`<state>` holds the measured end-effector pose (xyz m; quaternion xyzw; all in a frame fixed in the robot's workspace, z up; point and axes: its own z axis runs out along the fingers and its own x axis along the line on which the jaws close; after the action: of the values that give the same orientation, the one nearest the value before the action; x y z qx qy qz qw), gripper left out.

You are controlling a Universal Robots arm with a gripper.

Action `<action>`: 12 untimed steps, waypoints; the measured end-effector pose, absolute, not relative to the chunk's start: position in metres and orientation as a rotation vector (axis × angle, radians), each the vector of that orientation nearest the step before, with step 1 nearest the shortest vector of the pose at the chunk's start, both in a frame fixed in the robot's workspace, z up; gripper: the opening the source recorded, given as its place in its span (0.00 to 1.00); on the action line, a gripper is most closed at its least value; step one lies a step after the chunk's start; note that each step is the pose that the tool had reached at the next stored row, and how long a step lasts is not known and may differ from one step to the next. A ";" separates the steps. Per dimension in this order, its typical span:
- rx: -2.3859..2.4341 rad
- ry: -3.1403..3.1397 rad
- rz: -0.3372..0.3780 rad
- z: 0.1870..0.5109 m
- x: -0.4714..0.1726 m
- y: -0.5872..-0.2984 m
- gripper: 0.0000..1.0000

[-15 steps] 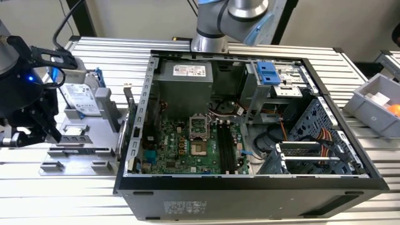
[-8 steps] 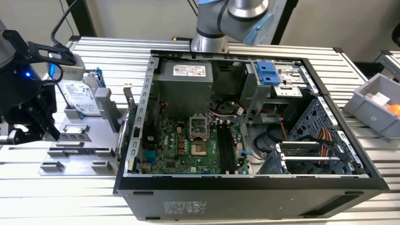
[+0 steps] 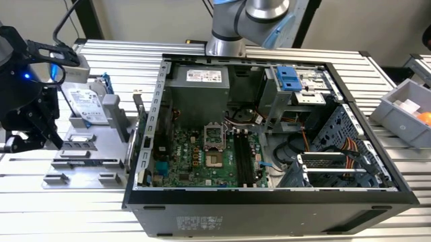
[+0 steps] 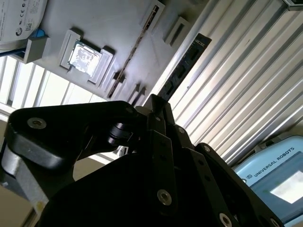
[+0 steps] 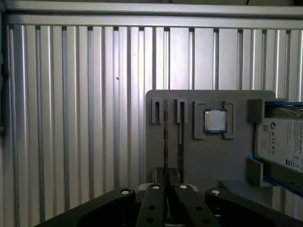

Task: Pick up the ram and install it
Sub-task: 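Pick up the ram and move it above insertion slot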

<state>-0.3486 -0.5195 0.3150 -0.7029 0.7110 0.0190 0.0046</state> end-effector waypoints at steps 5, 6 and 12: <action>-2.202 2.227 0.060 0.318 -0.349 -0.520 0.00; -2.202 2.227 0.060 0.319 -0.349 -0.520 0.00; -2.202 2.227 0.060 0.324 -0.349 -0.520 0.00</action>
<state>-0.3486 -0.5195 0.3236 -0.7029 0.7110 0.0190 0.0046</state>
